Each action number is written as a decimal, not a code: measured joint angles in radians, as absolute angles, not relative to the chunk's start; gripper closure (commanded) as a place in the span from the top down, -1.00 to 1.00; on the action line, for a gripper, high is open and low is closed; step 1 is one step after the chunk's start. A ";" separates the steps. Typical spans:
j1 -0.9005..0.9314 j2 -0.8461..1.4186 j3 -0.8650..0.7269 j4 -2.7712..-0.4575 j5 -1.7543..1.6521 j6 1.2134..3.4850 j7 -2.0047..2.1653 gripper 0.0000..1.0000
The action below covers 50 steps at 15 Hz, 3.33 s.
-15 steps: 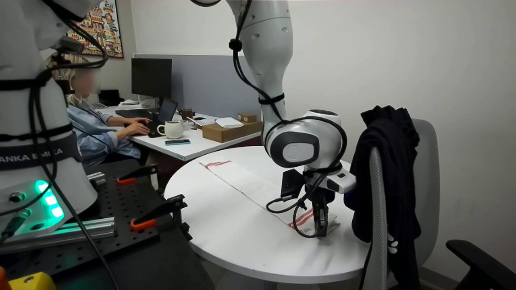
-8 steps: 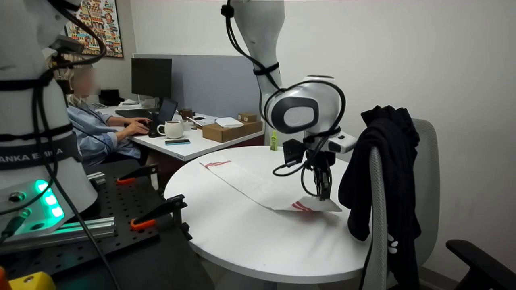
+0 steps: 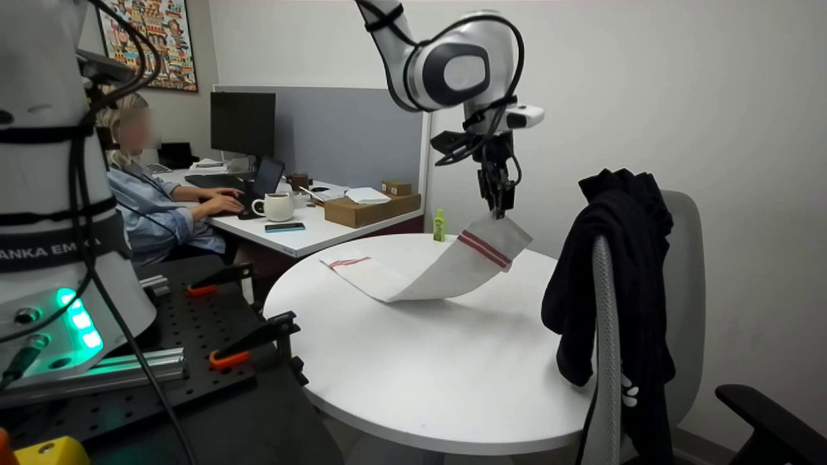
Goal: Fold the white towel in a zigzag pattern
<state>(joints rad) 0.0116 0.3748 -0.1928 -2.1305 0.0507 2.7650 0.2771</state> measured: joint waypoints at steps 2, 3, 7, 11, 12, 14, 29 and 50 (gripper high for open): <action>0.051 0.283 -0.205 -2.138 -0.013 2.719 0.317 -0.94; 0.065 0.237 -0.206 -2.139 -0.048 2.693 0.343 -0.94; 0.075 0.065 -0.191 -2.139 -0.168 2.587 0.430 -0.94; 0.030 -0.039 -0.152 -2.141 -0.218 2.514 0.454 -0.94; 0.018 -0.053 -0.141 -2.141 -0.222 2.503 0.454 -0.94; -0.003 -0.068 -0.116 -2.141 -0.231 2.489 0.454 -0.94; 0.052 -0.064 0.099 -2.116 -0.243 2.468 0.453 -0.94; 0.213 0.145 0.147 -2.011 -0.232 2.510 0.516 -0.94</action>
<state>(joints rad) 0.2135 0.1454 0.1470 -2.0107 -0.2324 2.5100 0.5158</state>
